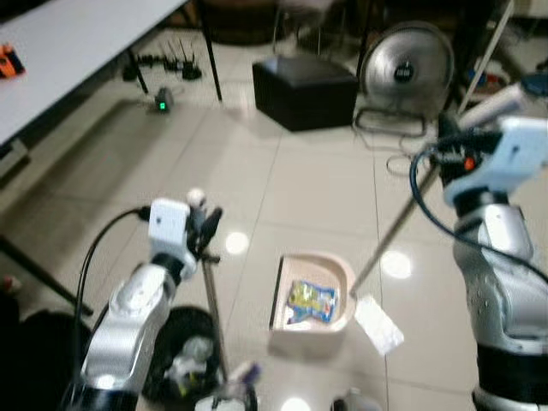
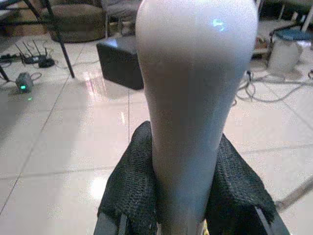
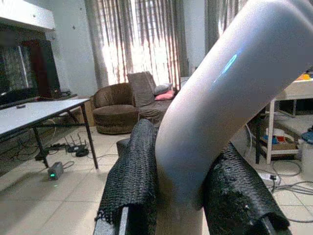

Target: Sweep floor

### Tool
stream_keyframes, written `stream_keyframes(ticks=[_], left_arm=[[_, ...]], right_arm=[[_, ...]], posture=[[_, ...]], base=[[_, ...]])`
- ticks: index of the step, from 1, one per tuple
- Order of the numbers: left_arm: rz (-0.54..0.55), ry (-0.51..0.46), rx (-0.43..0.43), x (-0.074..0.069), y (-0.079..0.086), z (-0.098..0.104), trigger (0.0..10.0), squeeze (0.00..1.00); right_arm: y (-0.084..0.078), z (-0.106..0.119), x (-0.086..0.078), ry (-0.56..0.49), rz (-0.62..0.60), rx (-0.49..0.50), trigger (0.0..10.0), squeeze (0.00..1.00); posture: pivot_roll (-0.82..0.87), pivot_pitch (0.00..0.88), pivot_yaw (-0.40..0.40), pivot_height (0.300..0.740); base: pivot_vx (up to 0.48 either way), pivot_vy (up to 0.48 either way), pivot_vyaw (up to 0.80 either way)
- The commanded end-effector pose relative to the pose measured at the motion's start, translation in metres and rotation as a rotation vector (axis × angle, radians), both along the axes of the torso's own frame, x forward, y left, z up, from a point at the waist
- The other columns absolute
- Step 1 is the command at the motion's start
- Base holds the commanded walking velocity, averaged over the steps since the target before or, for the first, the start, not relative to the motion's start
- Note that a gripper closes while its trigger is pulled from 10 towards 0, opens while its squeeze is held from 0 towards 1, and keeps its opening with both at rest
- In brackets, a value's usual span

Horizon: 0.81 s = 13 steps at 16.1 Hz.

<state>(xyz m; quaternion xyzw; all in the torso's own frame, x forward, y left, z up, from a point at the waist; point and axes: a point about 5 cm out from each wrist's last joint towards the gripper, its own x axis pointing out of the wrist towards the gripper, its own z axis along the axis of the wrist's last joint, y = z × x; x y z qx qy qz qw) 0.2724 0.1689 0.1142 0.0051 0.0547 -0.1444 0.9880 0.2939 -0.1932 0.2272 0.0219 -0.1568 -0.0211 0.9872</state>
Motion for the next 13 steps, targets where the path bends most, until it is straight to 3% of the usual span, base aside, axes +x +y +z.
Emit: stream_keyframes(ticks=[1,6,11,13], left_arm=[[-0.012,-0.039,0.008,0.000,0.000,0.011,10.0,0.00],[-0.017,-0.006,0.017,-0.013,0.002,0.009,10.0,0.00],[-0.009,-0.015,0.025,-0.013,0.003,0.013,10.0,0.00],[0.000,-0.016,0.039,-0.015,0.005,0.014,10.0,0.00]], right_arm=[[0.001,0.011,-0.002,-0.036,0.014,-0.002,10.0,0.00],[0.001,0.024,0.000,-0.047,0.028,0.020,10.0,0.00],[0.004,0.038,0.001,-0.071,0.047,0.036,10.0,0.00],[0.004,0.056,-0.001,-0.105,0.065,0.054,10.0,0.00]], posture=[[-0.05,0.044,0.062,0.740],[-0.05,0.042,0.057,0.740],[-0.05,0.038,0.060,0.740],[-0.05,0.039,0.060,0.740]], base=[[-0.311,0.000,0.00],[-0.313,0.000,0.00],[-0.315,0.000,0.00],[0.000,0.000,0.00]])
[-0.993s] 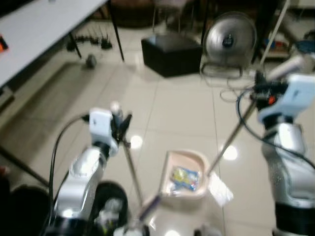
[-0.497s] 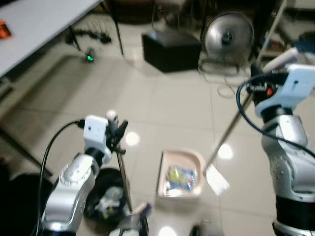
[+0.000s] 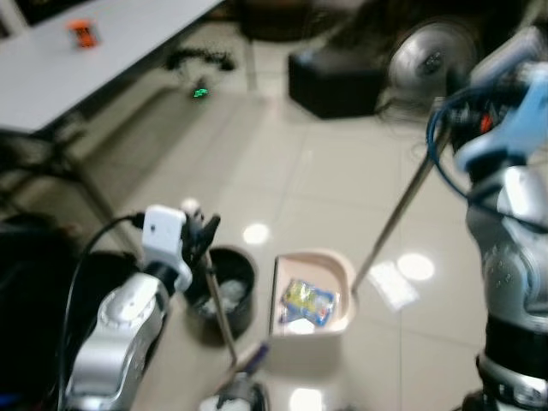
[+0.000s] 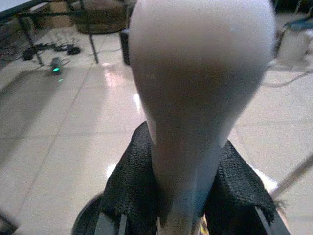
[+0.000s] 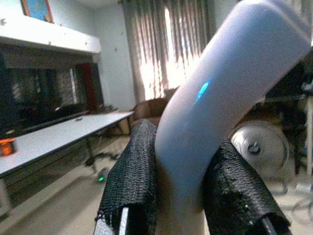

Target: Sweep floor

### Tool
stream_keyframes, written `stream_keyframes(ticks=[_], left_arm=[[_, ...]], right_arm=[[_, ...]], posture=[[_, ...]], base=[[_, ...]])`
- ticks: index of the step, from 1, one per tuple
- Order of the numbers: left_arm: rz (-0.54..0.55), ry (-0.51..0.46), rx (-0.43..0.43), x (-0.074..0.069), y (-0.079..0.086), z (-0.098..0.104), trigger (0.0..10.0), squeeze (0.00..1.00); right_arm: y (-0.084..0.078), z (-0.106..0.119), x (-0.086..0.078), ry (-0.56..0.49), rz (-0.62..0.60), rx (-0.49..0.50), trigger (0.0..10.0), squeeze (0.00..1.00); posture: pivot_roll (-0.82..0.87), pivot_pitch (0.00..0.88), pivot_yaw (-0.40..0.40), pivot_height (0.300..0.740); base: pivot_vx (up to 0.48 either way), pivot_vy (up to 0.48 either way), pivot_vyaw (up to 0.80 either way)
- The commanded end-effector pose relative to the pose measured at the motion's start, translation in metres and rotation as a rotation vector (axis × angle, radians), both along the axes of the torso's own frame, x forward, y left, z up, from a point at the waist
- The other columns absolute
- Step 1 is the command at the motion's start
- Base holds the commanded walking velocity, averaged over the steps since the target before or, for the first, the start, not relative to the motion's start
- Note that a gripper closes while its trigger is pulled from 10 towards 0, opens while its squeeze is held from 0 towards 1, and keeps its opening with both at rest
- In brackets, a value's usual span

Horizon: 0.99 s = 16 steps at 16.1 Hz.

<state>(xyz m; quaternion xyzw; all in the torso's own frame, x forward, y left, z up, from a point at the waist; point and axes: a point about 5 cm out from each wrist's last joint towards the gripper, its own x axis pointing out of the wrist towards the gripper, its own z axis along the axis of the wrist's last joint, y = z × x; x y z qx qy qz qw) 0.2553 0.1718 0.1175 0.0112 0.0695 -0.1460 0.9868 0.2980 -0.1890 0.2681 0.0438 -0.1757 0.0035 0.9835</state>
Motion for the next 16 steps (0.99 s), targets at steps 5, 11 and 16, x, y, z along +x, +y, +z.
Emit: stream_keyframes(ticks=[5,11,16], left_arm=[[0.111,-0.120,0.091,0.006,0.015,0.017,10.0,0.00],[0.149,-0.167,0.122,0.013,0.020,0.023,10.0,0.00],[0.144,-0.151,0.127,0.010,0.019,0.018,10.0,0.00]], right_arm=[[-0.009,0.029,-0.005,-0.126,0.038,0.120,10.0,0.00],[-0.020,0.031,-0.001,-0.137,0.008,0.185,10.0,0.00],[-0.019,0.032,0.001,-0.129,0.014,0.164,10.0,0.00]], posture=[[-0.05,0.034,0.053,0.740],[-0.04,0.026,0.056,0.740],[-0.04,0.024,0.056,0.740]], base=[[0.000,0.000,0.00],[0.174,0.000,0.00],[0.392,0.000,0.41]])
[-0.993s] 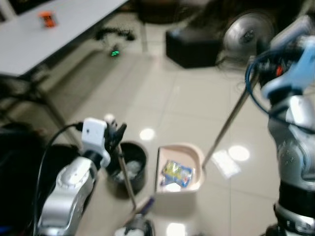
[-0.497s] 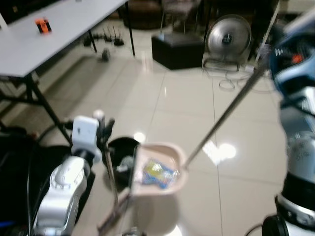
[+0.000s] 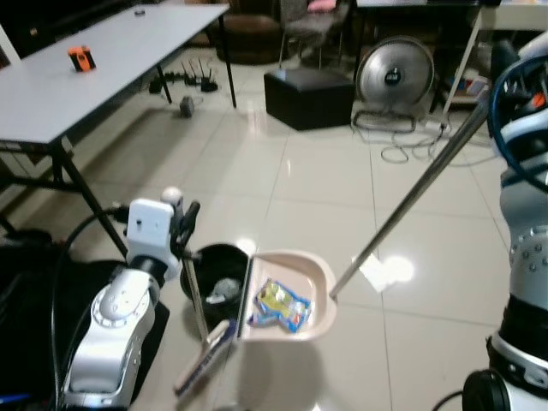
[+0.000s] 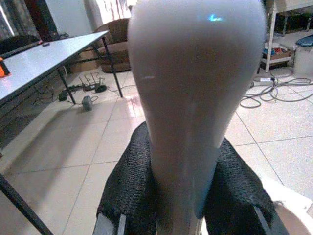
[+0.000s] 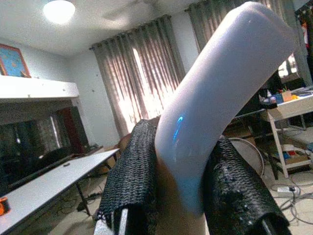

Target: Sweep floor

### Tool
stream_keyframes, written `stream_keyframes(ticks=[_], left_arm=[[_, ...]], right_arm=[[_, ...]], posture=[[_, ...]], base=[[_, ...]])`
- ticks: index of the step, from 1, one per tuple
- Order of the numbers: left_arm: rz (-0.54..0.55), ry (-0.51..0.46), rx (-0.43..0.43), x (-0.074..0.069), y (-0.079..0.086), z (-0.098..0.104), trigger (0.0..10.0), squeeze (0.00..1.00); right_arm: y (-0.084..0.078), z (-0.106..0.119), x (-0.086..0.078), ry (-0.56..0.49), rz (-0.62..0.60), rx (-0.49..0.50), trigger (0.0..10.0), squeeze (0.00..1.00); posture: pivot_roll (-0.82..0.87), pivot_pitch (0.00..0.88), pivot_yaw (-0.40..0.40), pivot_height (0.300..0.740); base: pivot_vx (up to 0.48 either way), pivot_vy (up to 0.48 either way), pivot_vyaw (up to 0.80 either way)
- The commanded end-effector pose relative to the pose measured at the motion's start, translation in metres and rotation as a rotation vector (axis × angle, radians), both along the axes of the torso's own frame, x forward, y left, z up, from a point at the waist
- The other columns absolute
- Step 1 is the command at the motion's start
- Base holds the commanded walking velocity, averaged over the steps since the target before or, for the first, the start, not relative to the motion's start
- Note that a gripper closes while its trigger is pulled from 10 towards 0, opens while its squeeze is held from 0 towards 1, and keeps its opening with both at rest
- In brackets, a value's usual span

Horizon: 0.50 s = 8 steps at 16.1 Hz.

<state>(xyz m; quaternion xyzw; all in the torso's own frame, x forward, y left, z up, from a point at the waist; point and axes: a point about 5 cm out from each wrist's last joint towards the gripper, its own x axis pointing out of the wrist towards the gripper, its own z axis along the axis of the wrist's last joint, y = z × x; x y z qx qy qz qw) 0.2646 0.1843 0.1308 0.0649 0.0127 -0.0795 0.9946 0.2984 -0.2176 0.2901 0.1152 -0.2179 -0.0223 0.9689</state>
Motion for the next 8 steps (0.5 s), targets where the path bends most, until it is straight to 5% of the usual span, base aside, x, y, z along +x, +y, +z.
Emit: stream_keyframes(ticks=[1,8], left_arm=[[0.021,-0.019,0.028,0.0001,0.0065,0.0039,10.0,0.00],[0.027,-0.004,0.034,-0.0039,0.0087,-0.0005,10.0,0.00]], right_arm=[[0.0093,0.0099,0.0009,-0.049,0.042,0.010,10.0,0.00],[0.0160,0.0134,0.0046,-0.065,0.085,0.001,10.0,0.00]], posture=[[-0.04,0.024,0.056,0.740],[-0.03,0.011,0.043,0.740]], base=[[0.401,0.000,0.56],[0.399,0.000,0.57]])
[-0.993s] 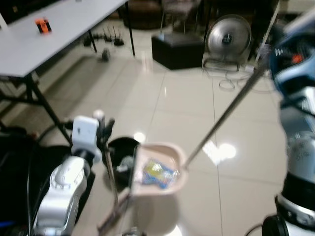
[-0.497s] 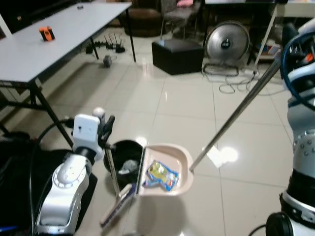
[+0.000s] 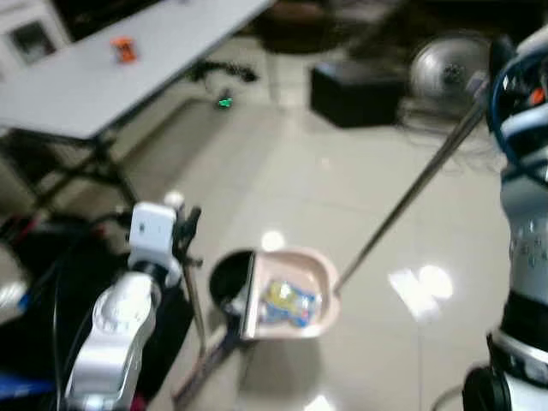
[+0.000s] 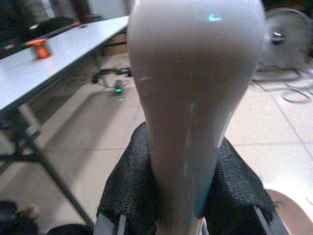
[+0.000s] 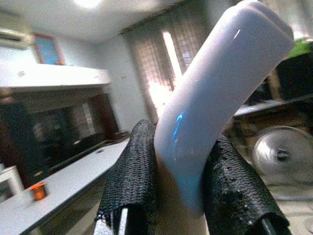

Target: Sweep floor

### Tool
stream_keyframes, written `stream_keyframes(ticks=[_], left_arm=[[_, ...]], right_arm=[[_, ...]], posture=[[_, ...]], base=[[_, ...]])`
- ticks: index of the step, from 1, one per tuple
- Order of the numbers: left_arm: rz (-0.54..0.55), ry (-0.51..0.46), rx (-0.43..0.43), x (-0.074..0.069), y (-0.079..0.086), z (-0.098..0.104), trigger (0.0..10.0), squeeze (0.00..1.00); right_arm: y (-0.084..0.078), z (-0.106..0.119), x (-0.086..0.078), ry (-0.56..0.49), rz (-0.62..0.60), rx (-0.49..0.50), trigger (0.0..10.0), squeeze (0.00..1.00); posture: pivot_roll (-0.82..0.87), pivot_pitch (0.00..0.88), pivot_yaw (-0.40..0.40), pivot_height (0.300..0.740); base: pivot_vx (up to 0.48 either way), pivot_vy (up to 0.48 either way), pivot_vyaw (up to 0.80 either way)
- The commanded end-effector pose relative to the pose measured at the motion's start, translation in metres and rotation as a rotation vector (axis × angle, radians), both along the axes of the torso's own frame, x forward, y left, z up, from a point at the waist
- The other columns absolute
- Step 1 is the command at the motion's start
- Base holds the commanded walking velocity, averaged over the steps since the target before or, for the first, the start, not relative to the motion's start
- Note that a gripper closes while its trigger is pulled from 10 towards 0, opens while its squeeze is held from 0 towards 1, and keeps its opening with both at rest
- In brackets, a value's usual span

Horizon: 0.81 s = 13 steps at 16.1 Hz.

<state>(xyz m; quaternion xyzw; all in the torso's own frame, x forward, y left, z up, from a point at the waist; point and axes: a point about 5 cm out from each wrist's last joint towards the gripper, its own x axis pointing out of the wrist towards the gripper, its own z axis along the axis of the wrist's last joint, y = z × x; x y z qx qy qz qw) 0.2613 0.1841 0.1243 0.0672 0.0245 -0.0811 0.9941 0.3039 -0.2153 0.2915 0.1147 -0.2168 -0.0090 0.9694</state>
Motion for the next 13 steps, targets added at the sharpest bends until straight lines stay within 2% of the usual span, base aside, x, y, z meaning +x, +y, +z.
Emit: stream_keyframes(ticks=[1,7,9,13], left_arm=[[0.028,-0.026,0.028,-0.0008,0.0090,0.0058,10.0,0.00],[0.044,-0.022,0.024,-0.0032,0.0107,0.0040,10.0,0.00],[0.065,-0.026,-0.002,-0.0041,0.0123,0.0035,10.0,0.00],[0.059,-0.010,0.005,-0.0045,0.0114,0.0006,10.0,0.00]], right_arm=[[0.0139,0.0124,-0.0011,-0.068,0.063,0.009,10.0,0.00],[0.0133,0.0125,0.0006,-0.072,0.072,0.025,10.0,0.00],[0.0131,0.0132,0.0009,-0.080,0.069,0.014,10.0,0.00],[0.0095,0.0117,0.0011,-0.082,0.047,-0.014,10.0,0.00]], posture=[[-0.03,0.011,0.043,0.740],[-0.03,0.013,0.030,0.740],[-0.03,0.014,0.030,0.740],[-0.03,0.014,0.032,0.740]], base=[[0.398,0.000,0.00],[0.396,0.000,0.00],[0.000,0.000,0.00],[0.000,0.000,0.00]])
